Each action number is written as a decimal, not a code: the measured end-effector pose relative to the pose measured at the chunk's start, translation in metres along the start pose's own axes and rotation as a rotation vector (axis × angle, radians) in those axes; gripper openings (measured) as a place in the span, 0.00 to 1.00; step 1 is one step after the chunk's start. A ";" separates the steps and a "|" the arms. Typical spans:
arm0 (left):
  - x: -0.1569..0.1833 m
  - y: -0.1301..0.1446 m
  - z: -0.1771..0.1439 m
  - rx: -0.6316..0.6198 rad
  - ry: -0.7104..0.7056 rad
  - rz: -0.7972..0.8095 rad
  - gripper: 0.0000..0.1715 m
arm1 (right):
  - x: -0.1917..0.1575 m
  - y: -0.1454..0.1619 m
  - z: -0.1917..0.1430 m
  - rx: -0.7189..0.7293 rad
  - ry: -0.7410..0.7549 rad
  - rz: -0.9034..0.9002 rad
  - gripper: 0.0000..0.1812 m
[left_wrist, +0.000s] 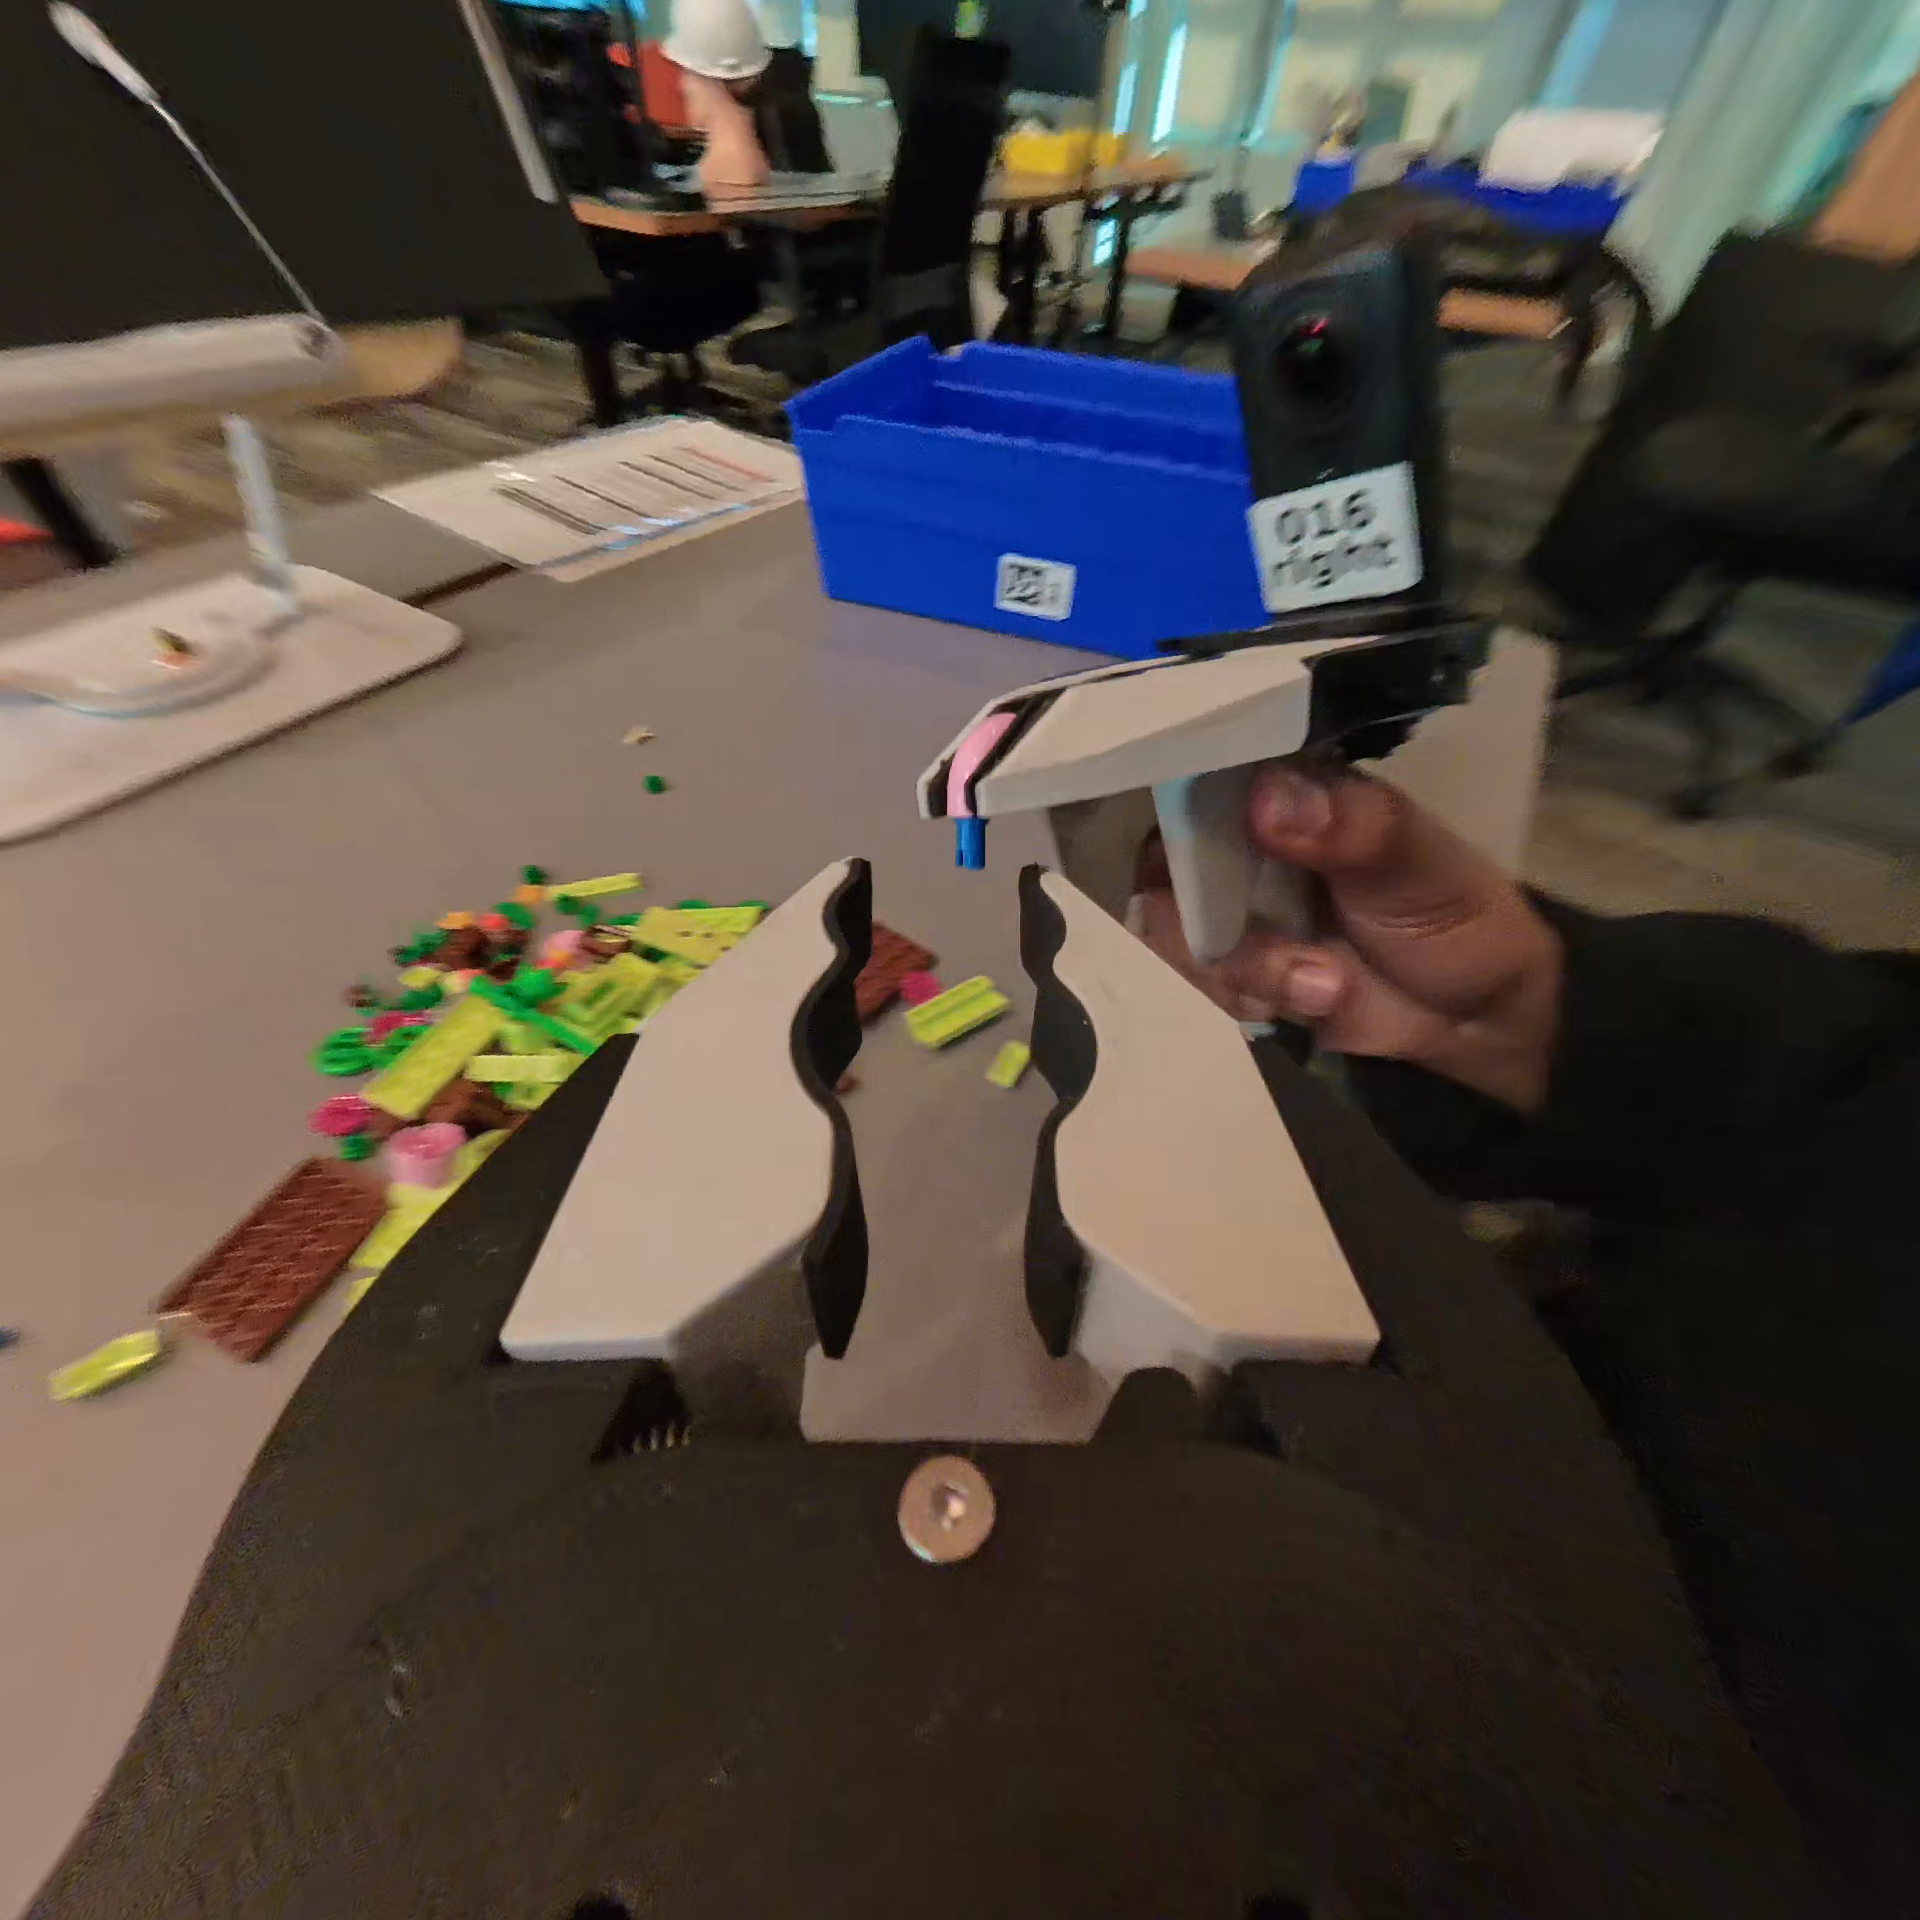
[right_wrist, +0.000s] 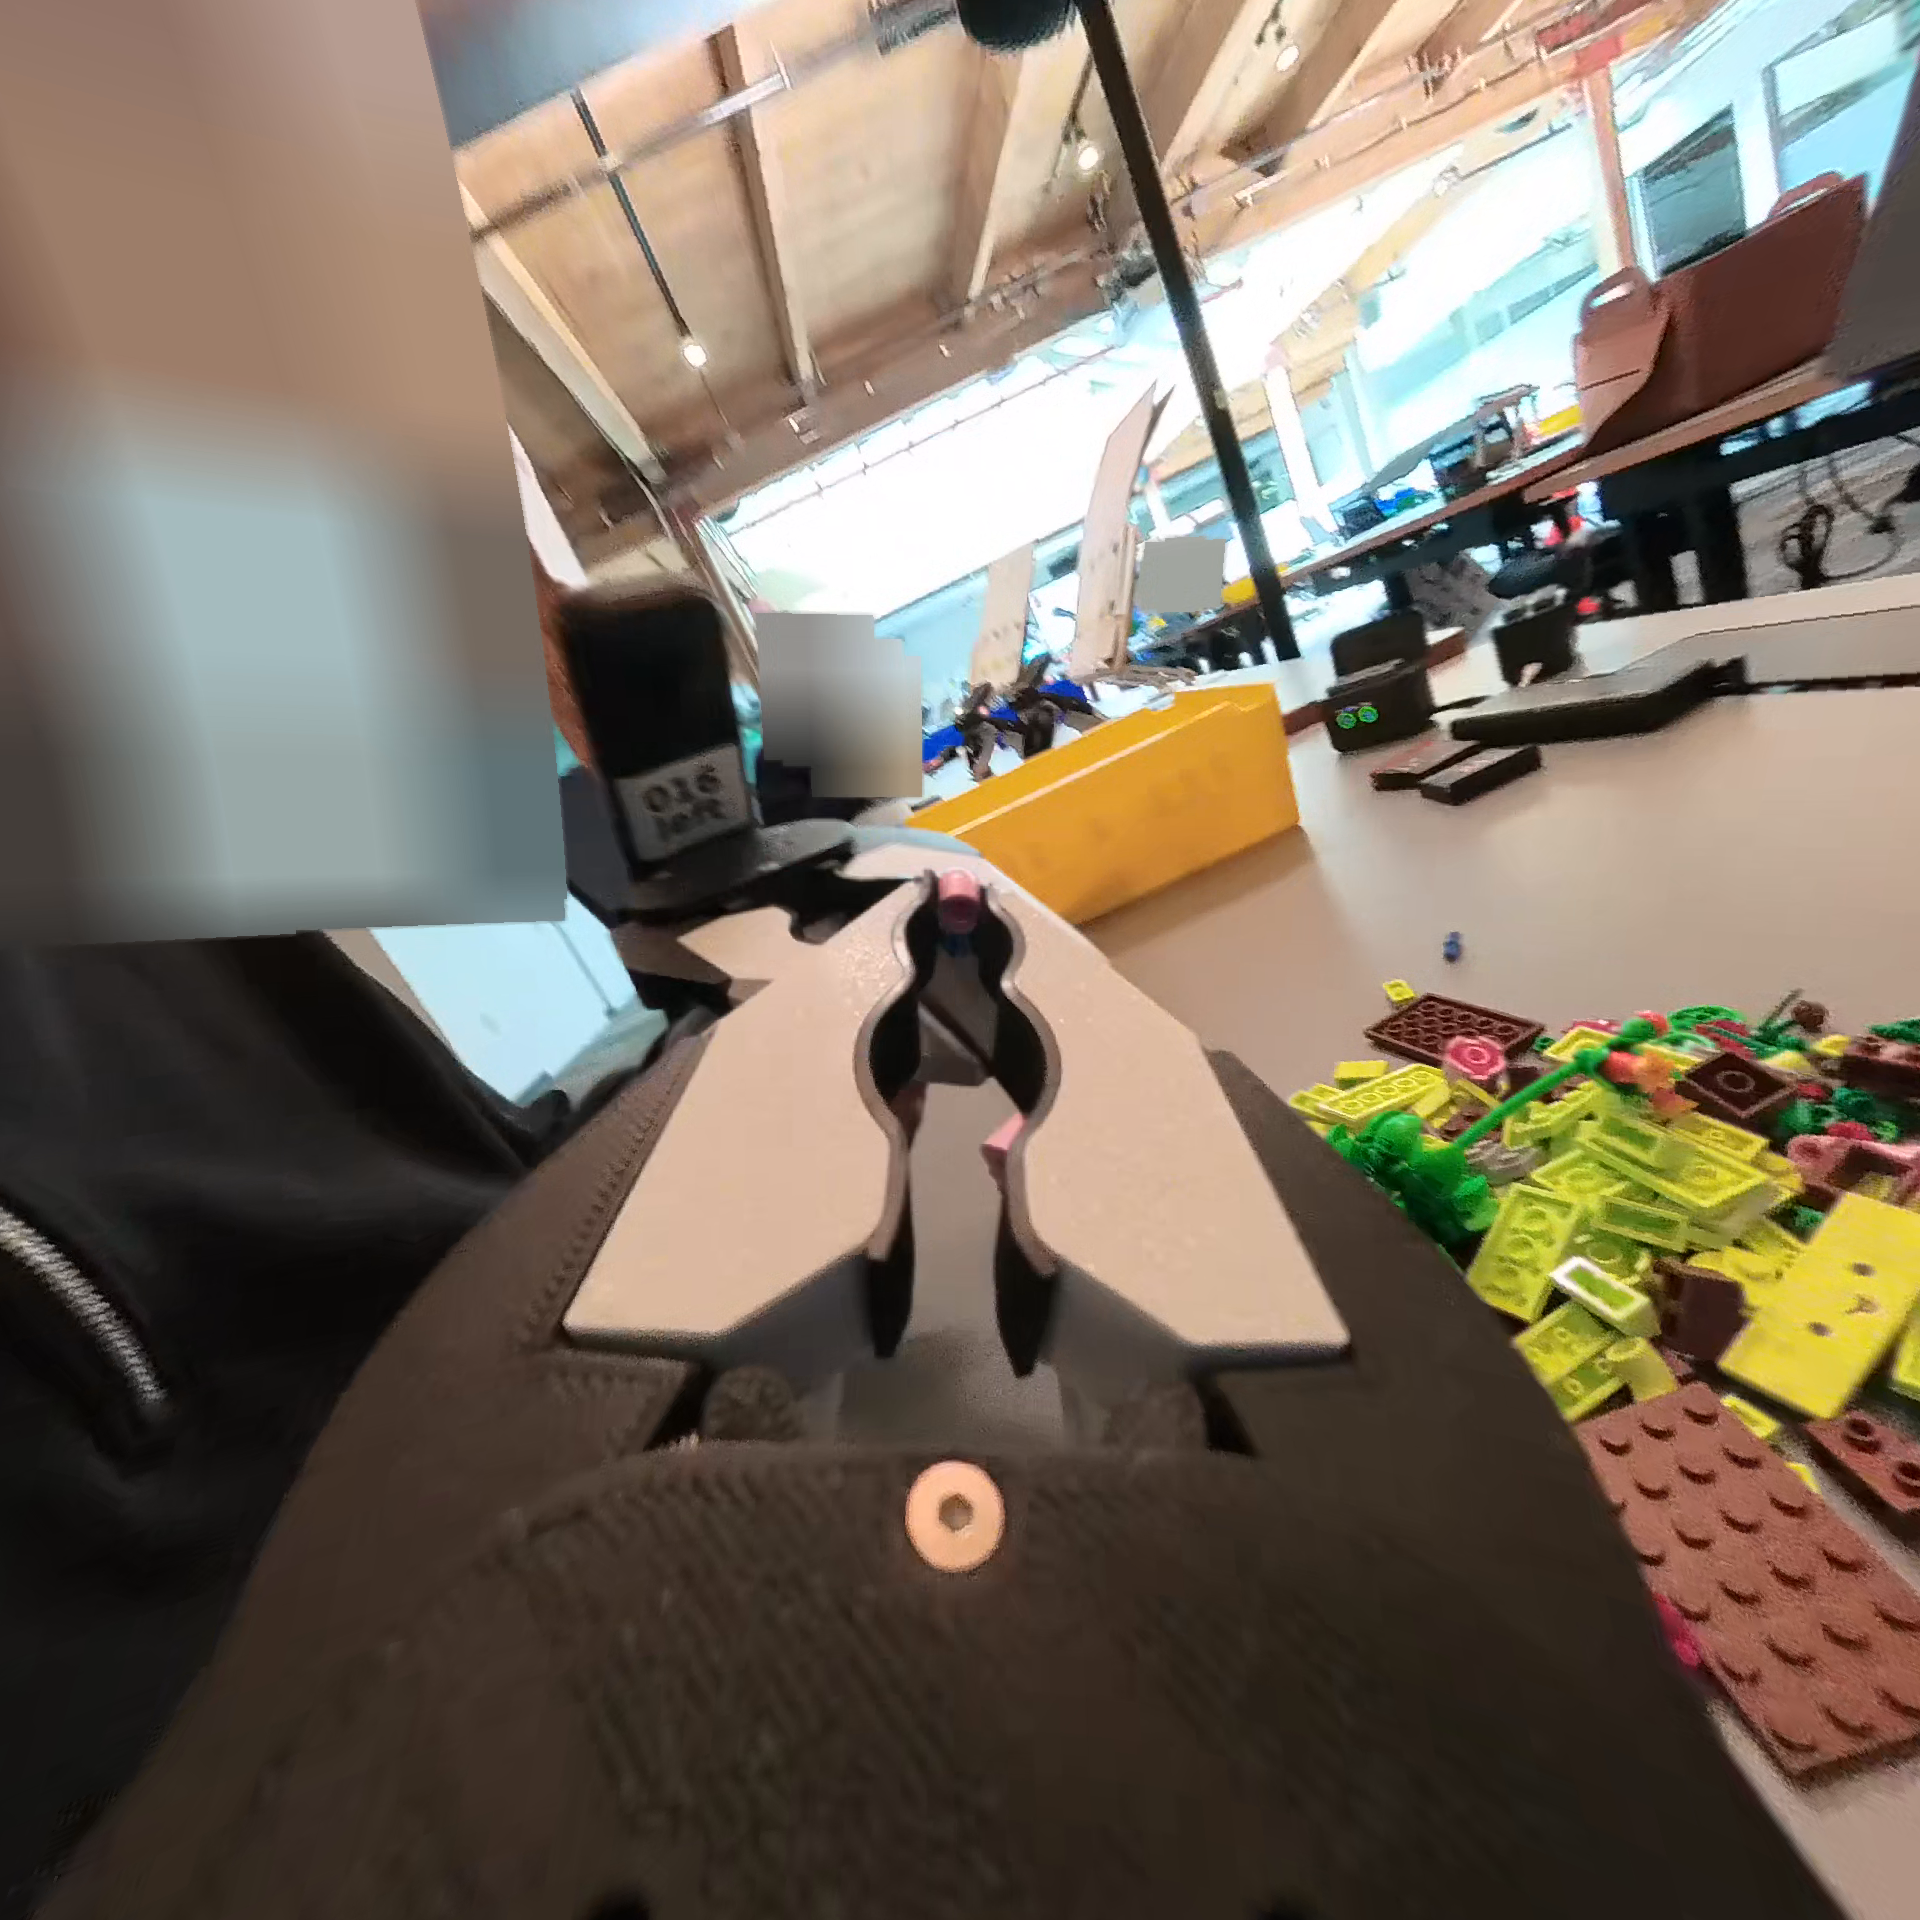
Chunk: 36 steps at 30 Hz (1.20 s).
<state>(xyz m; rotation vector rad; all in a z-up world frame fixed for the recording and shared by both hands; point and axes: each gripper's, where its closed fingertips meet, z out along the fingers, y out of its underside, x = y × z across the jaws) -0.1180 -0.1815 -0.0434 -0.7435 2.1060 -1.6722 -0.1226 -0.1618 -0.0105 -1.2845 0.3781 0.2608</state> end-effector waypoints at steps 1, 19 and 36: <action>-0.004 0.001 0.000 -0.010 -0.050 0.054 0.14 | 0.001 0.003 0.002 -0.012 0.020 -0.026 0.02; -0.019 0.008 0.003 -0.064 -0.258 0.249 0.00 | 0.012 0.014 0.010 -0.085 0.272 -0.325 0.02; -0.029 0.026 0.007 -0.110 -0.253 0.237 0.00 | 0.032 0.031 0.009 -0.104 0.274 -0.188 0.03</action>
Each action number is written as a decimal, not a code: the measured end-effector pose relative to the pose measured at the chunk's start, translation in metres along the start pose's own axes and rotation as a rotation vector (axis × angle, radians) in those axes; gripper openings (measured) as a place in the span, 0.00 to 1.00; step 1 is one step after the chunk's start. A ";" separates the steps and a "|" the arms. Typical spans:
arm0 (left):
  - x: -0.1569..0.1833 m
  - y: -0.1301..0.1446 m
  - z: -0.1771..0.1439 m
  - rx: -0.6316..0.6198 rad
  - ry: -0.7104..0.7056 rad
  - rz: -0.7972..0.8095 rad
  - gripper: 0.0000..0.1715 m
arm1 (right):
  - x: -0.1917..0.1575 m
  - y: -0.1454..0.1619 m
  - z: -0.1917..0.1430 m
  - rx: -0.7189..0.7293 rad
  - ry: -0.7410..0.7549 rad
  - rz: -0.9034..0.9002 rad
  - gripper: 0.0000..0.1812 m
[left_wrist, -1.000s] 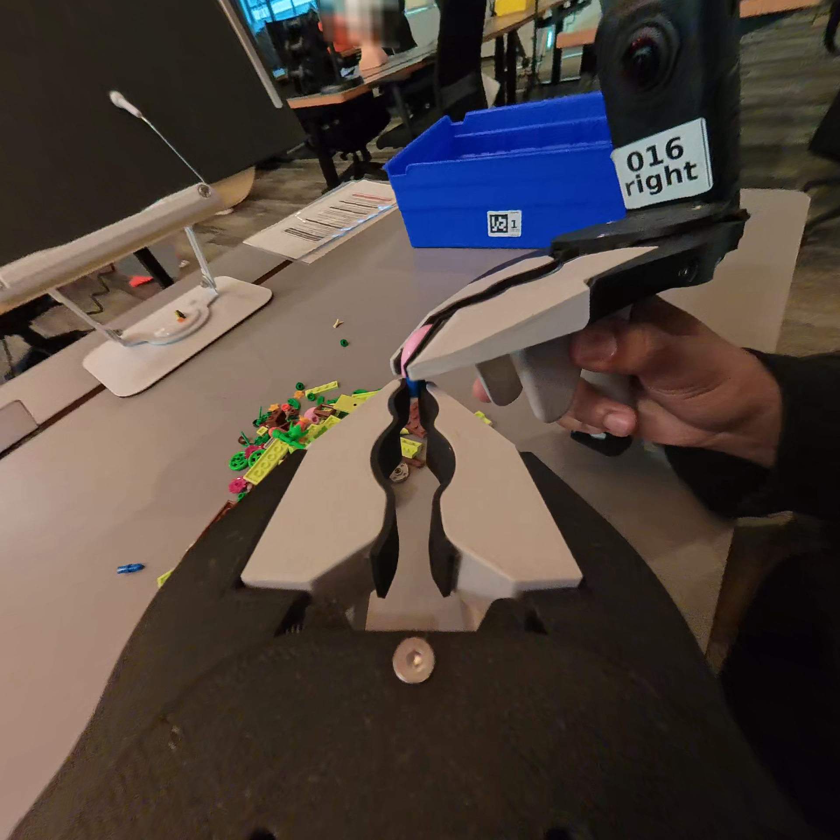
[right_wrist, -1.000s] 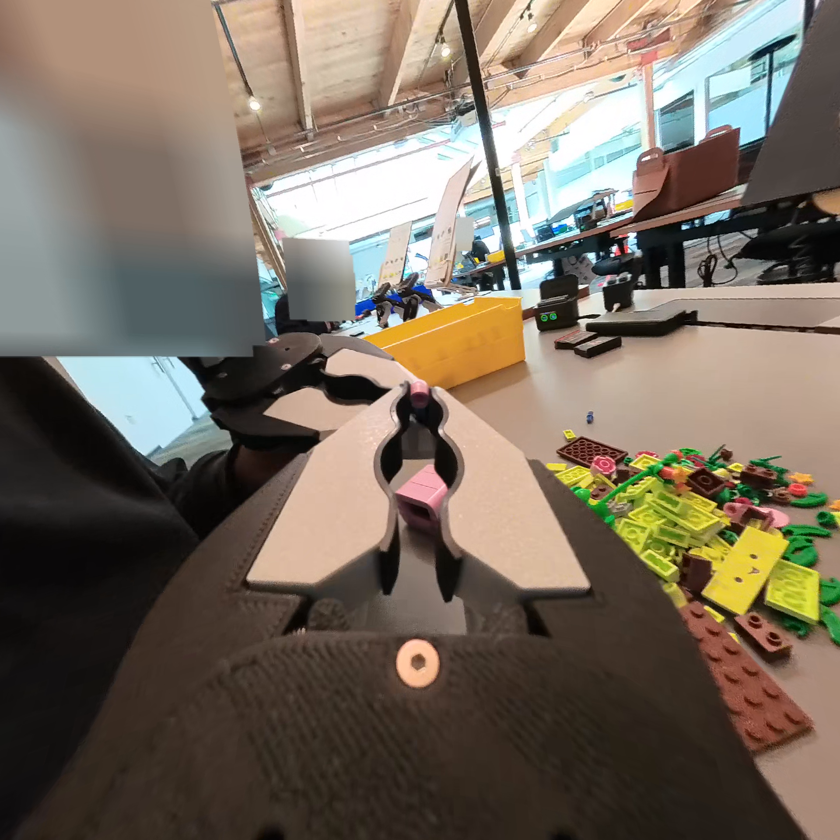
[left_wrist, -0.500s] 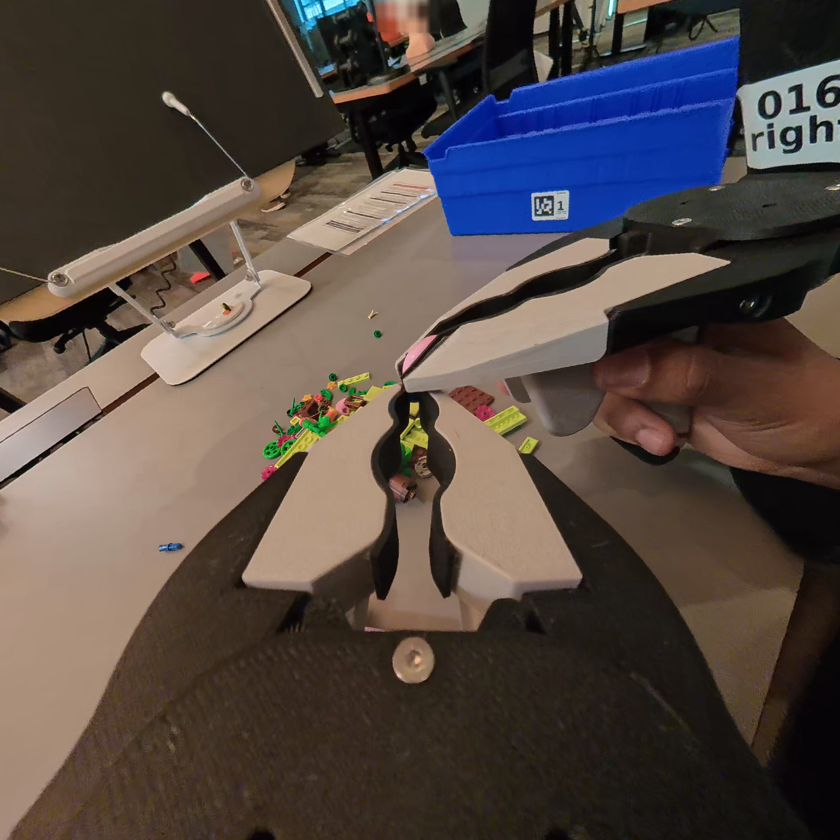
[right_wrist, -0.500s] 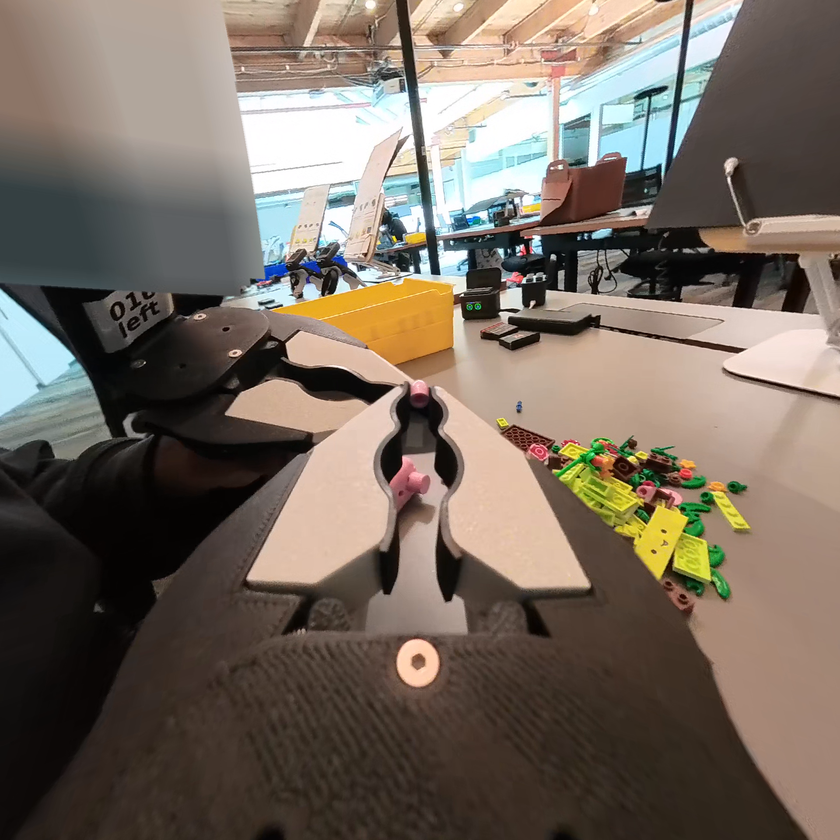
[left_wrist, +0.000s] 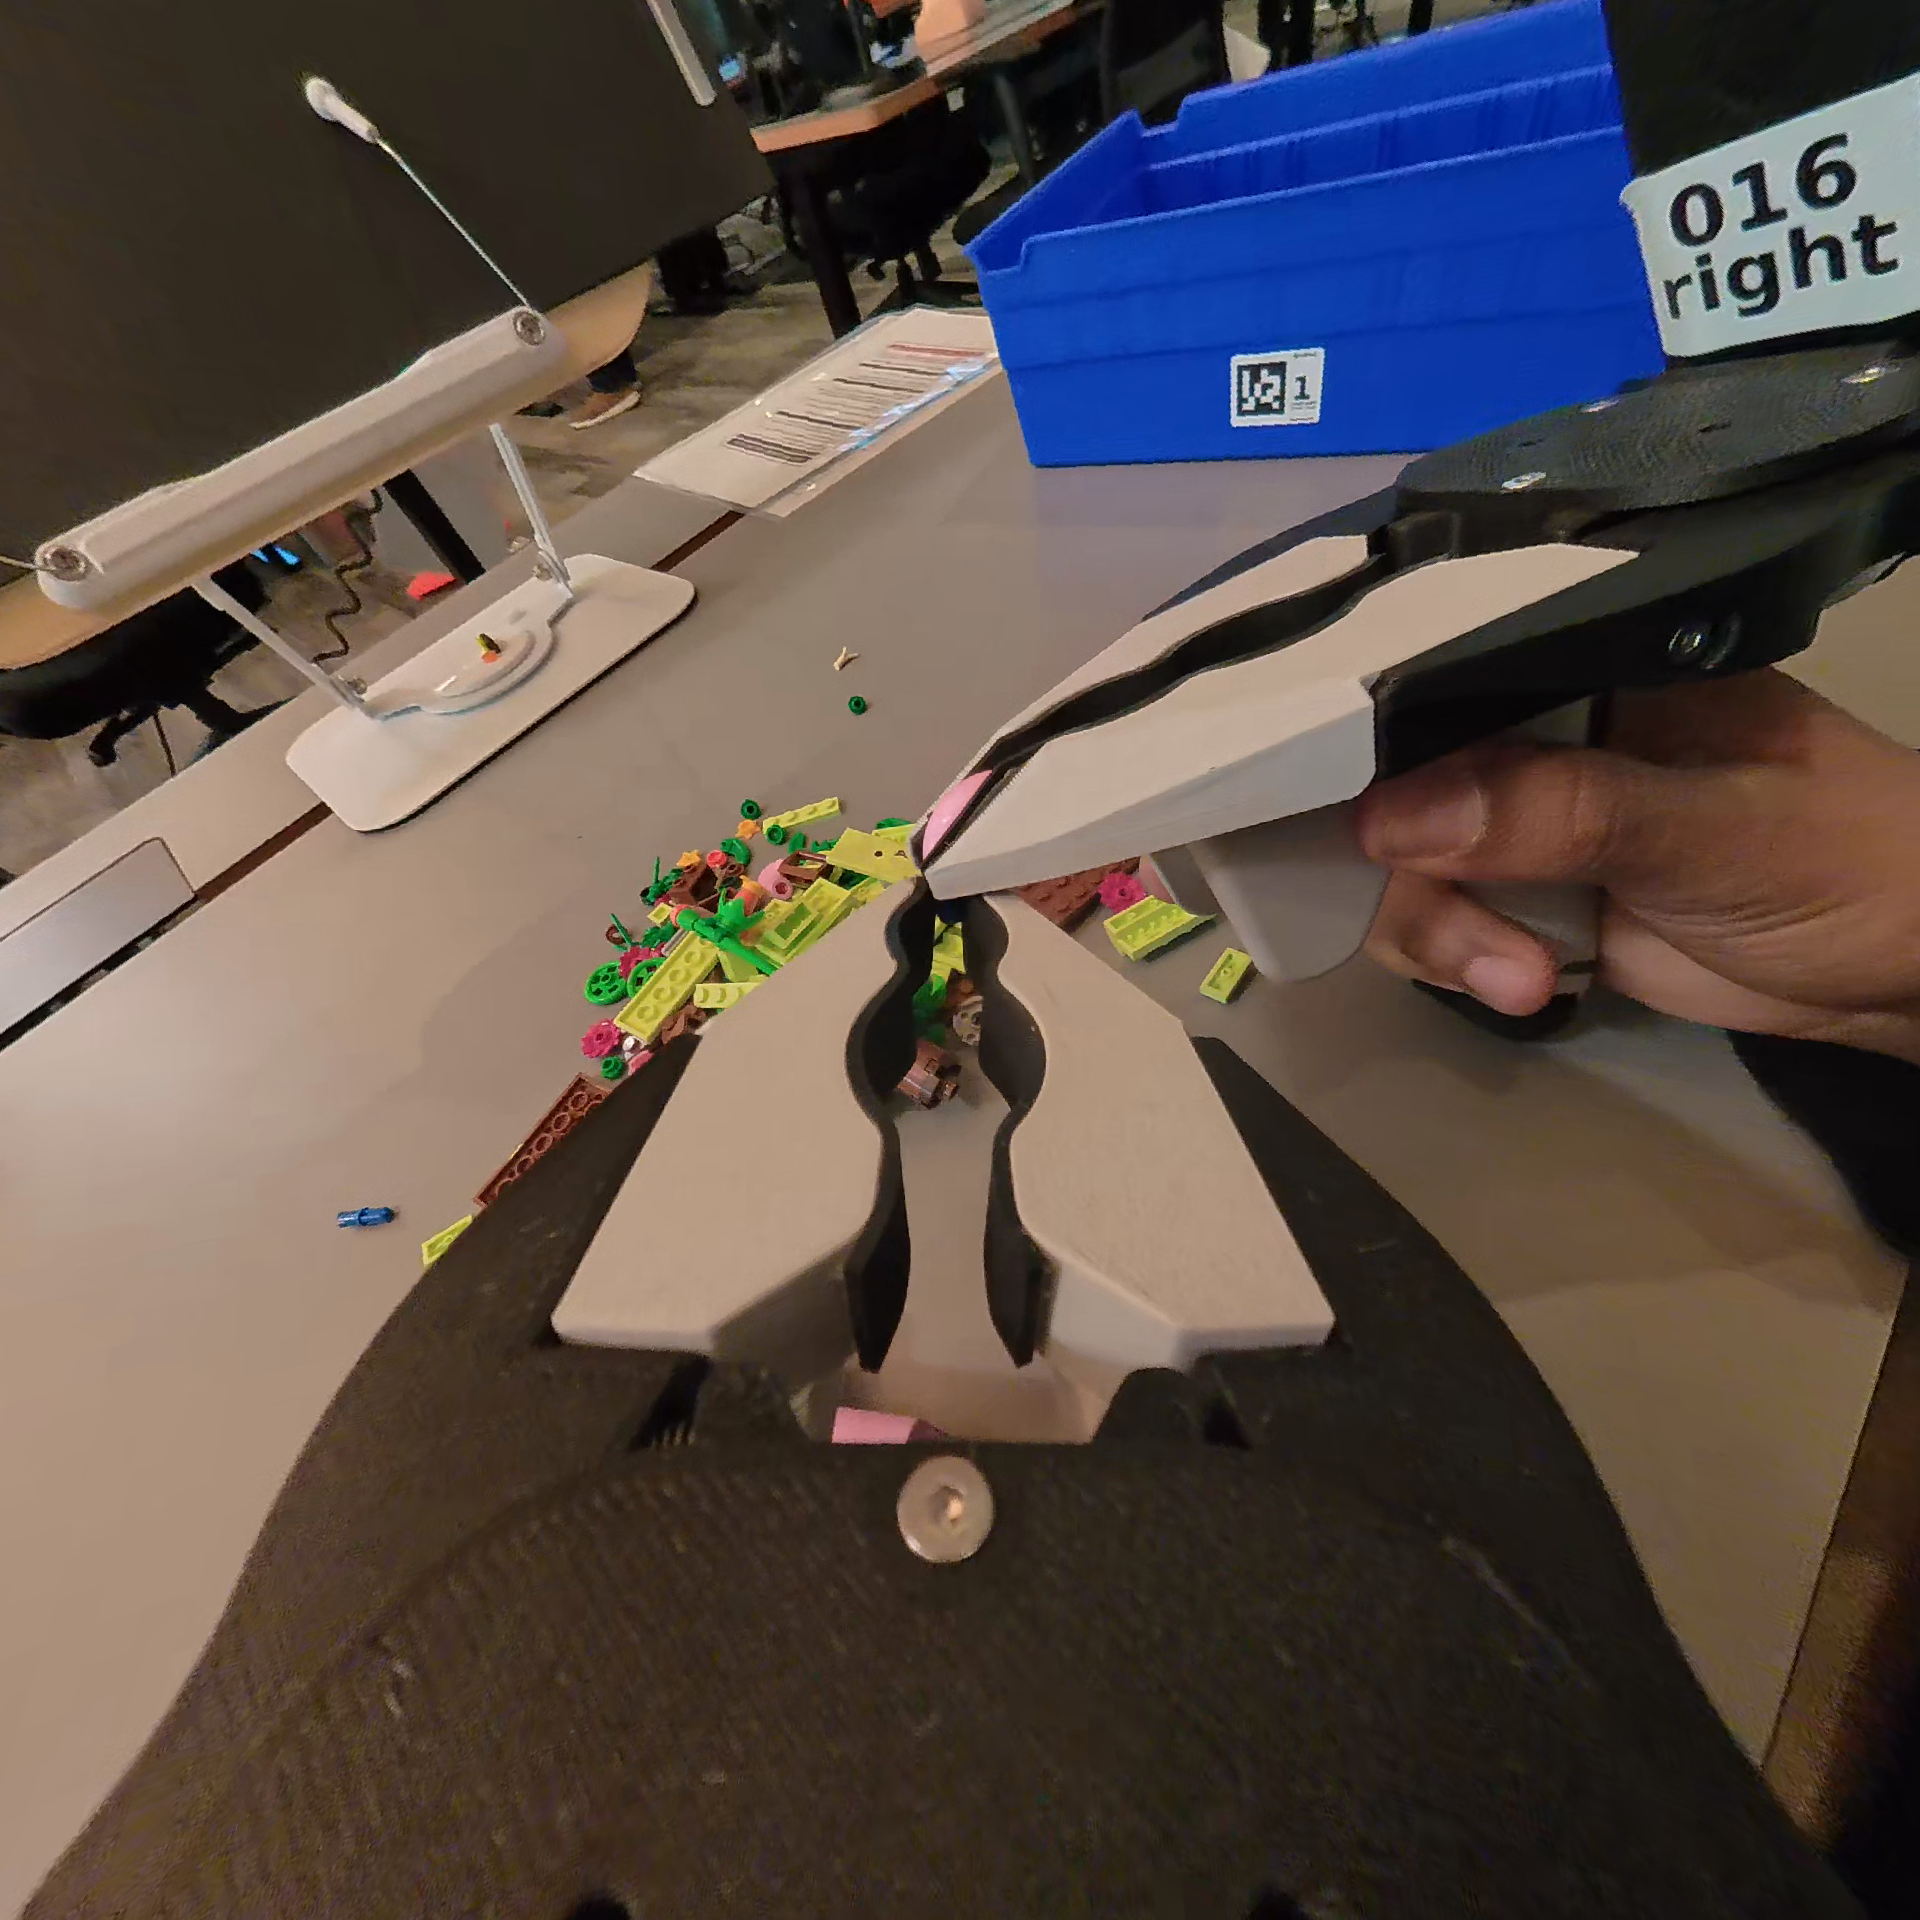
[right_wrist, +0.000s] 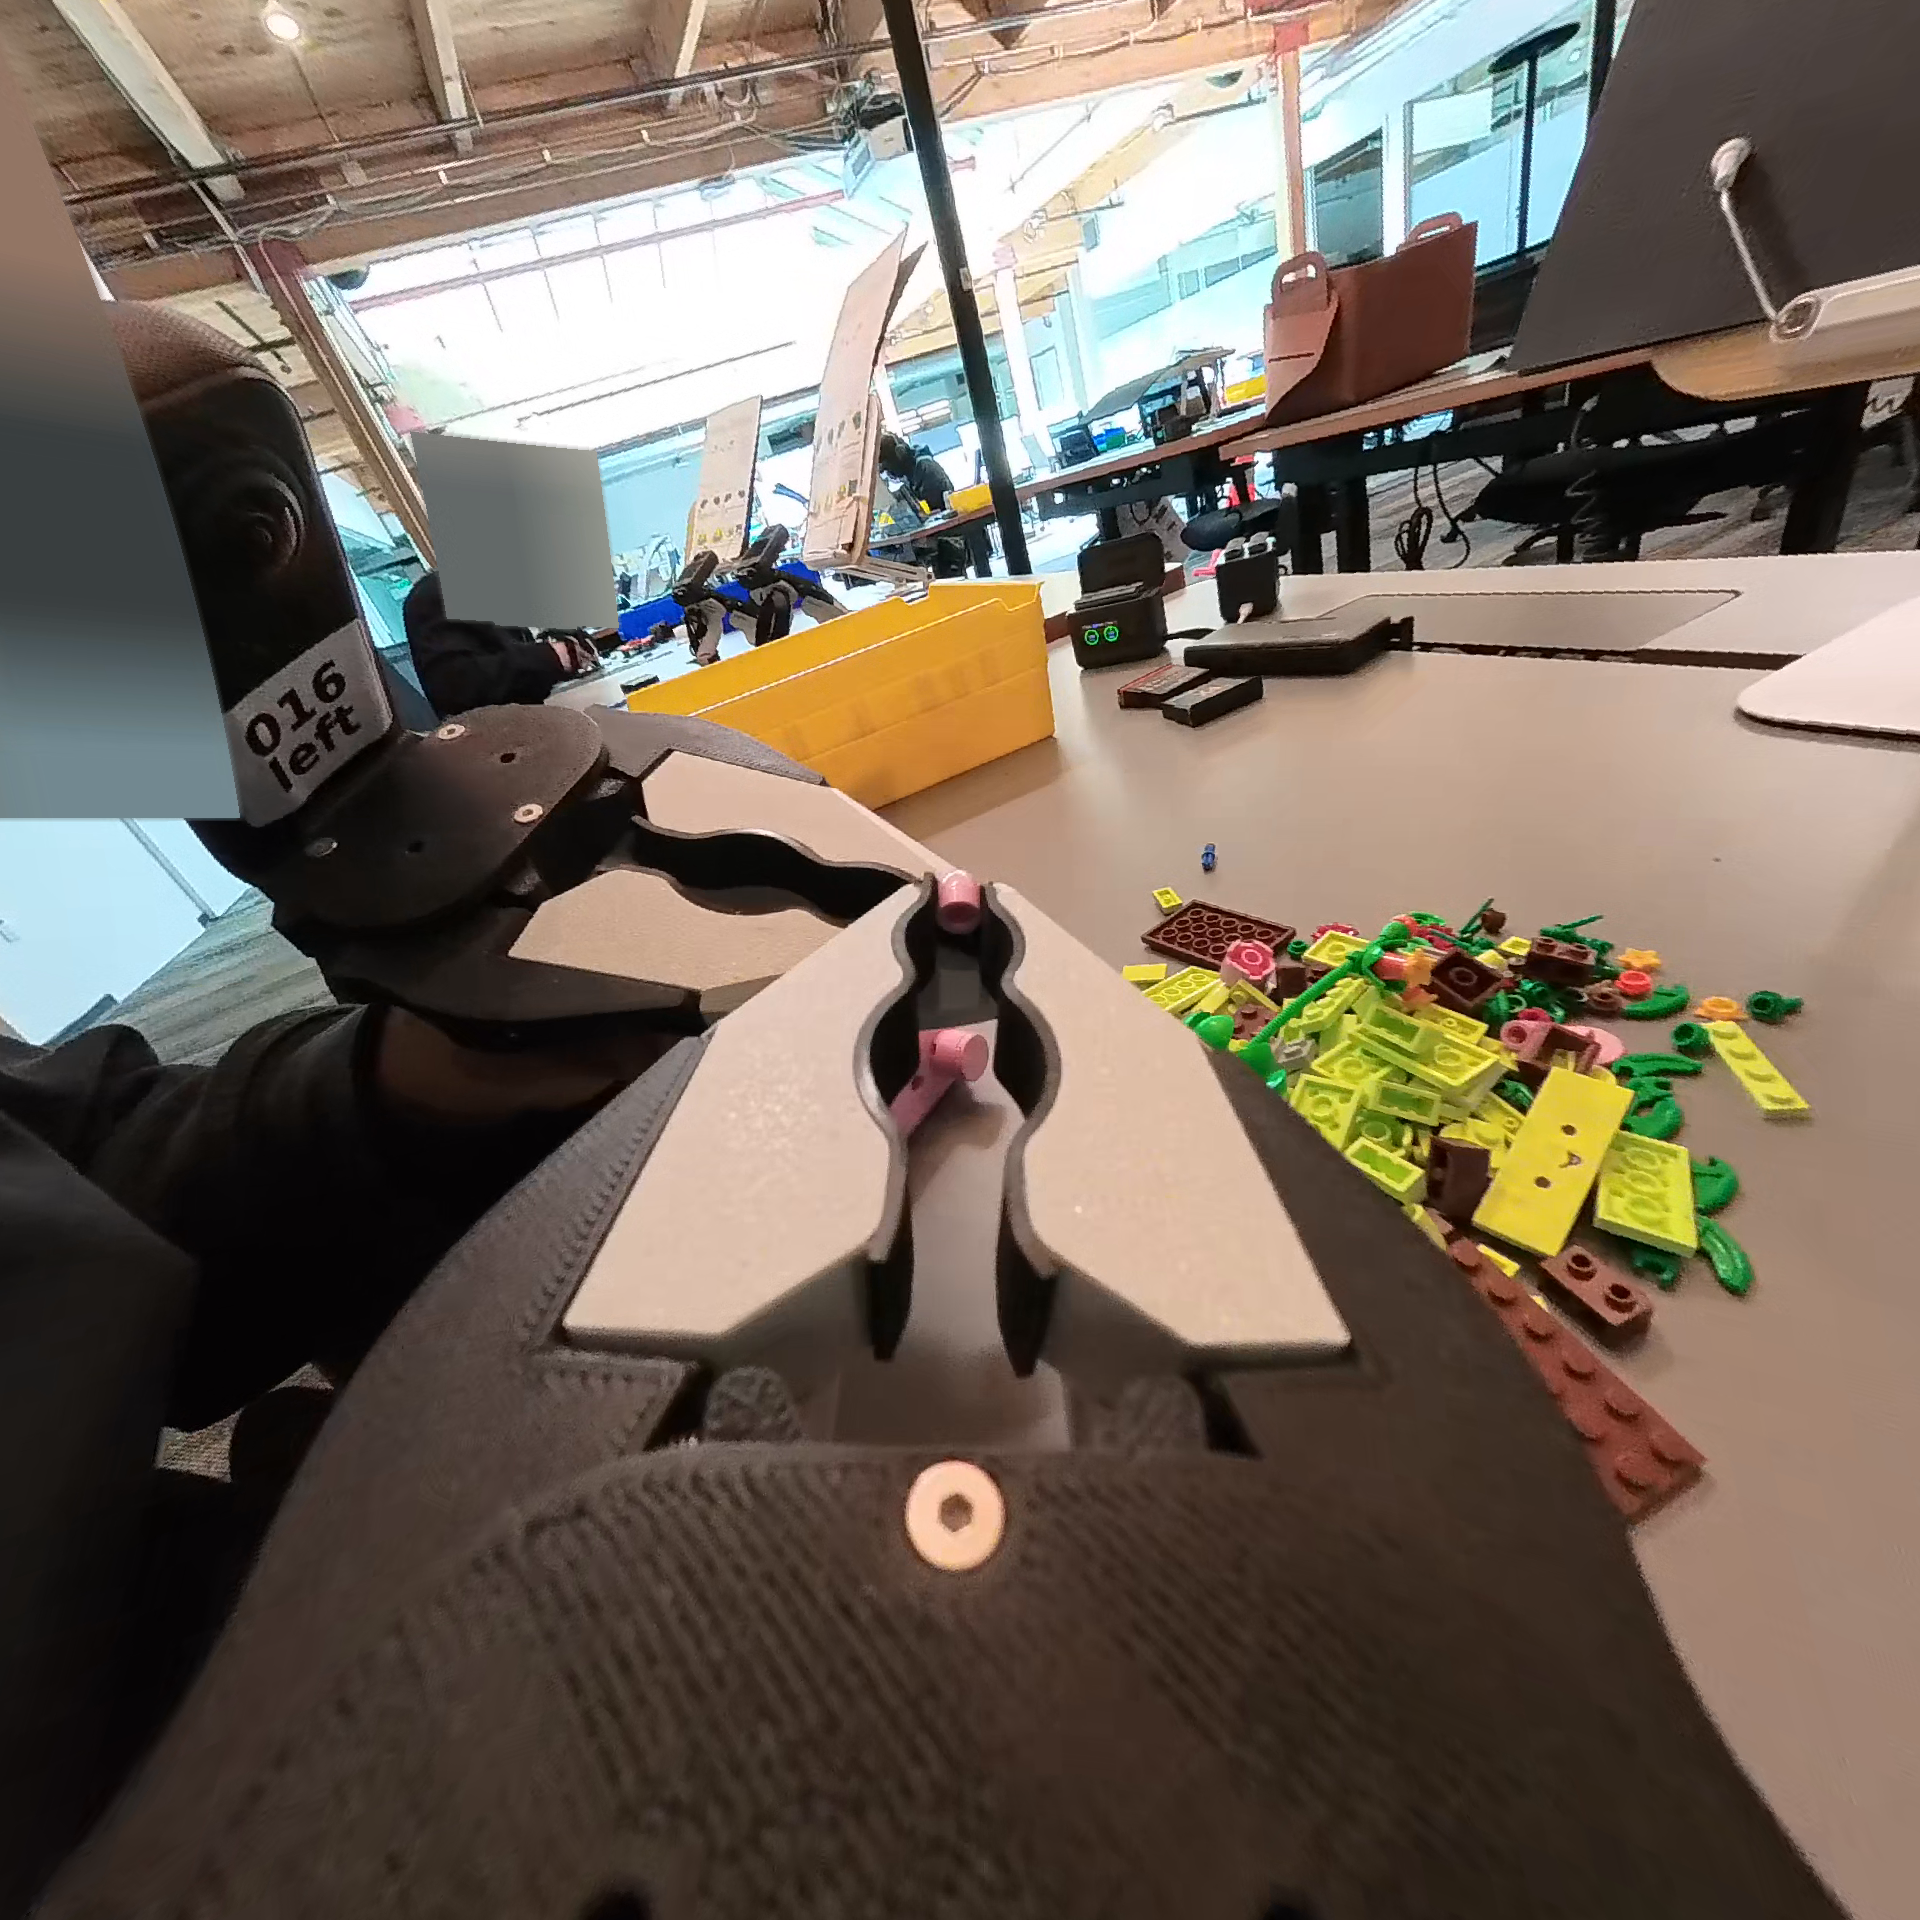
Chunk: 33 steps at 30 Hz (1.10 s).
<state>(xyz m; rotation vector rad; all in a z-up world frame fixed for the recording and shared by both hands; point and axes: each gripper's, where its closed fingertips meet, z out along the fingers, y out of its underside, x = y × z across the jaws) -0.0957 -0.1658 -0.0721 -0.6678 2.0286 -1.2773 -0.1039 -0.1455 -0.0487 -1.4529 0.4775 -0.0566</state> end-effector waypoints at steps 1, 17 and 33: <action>0.000 -0.001 0.000 0.005 -0.002 0.003 0.00 | 0.000 -0.001 0.000 0.006 -0.001 -0.003 0.02; -0.001 -0.010 -0.003 0.096 -0.119 0.187 0.00 | -0.001 -0.018 -0.013 0.159 -0.117 0.208 0.02; -0.153 -0.004 0.067 0.045 -0.032 -0.089 0.23 | 0.096 -0.101 0.033 0.061 0.078 -0.234 0.02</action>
